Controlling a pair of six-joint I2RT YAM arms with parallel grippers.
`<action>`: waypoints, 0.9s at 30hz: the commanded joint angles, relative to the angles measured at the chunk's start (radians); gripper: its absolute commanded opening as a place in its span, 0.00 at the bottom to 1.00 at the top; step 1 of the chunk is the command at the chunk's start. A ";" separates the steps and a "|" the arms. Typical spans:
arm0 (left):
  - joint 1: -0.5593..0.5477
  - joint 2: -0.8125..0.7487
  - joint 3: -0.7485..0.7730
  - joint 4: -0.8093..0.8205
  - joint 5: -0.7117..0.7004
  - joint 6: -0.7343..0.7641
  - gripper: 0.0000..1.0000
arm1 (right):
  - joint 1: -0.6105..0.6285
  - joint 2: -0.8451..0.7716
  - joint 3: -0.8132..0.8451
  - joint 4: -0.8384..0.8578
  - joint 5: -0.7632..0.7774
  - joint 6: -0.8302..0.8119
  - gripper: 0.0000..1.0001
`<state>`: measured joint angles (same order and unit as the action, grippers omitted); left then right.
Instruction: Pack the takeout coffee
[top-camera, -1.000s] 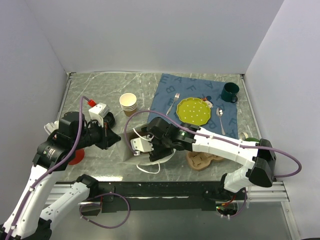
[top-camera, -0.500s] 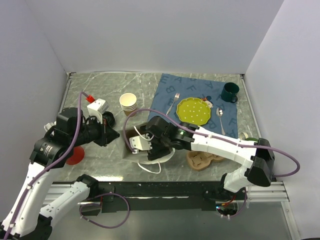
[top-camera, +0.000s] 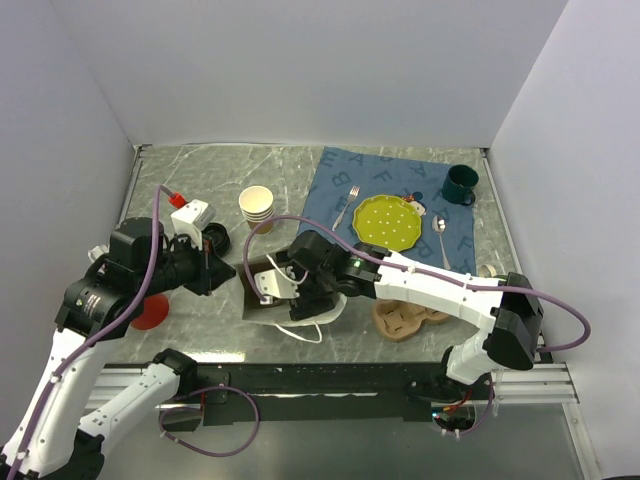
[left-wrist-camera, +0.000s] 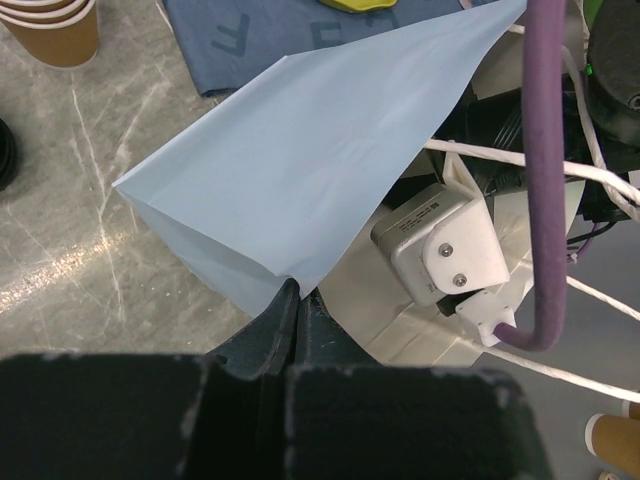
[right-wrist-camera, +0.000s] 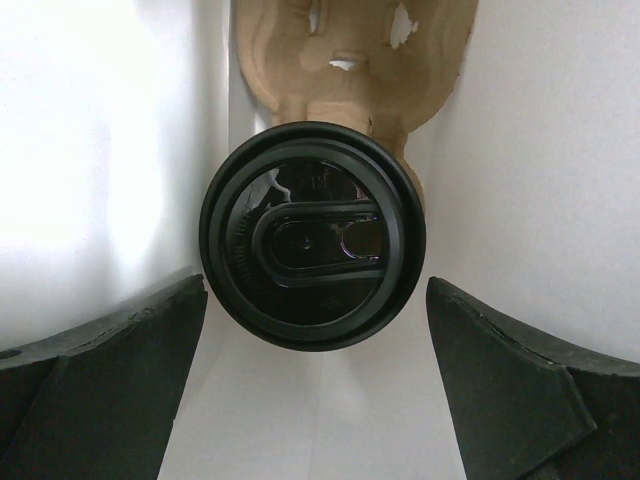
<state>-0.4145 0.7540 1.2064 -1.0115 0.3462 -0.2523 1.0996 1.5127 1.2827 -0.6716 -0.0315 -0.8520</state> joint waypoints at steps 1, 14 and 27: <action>0.002 -0.016 0.012 0.033 -0.003 -0.007 0.01 | -0.010 -0.020 0.035 0.021 -0.019 0.030 0.98; 0.002 -0.004 0.013 0.025 -0.018 0.005 0.01 | -0.020 -0.074 -0.009 -0.014 0.028 0.047 0.99; 0.002 0.016 0.036 0.013 -0.023 0.018 0.01 | -0.026 -0.075 0.027 -0.051 -0.002 0.073 0.99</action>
<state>-0.4145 0.7750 1.2064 -1.0115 0.3412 -0.2493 1.0924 1.4784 1.2816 -0.6960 -0.0463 -0.8047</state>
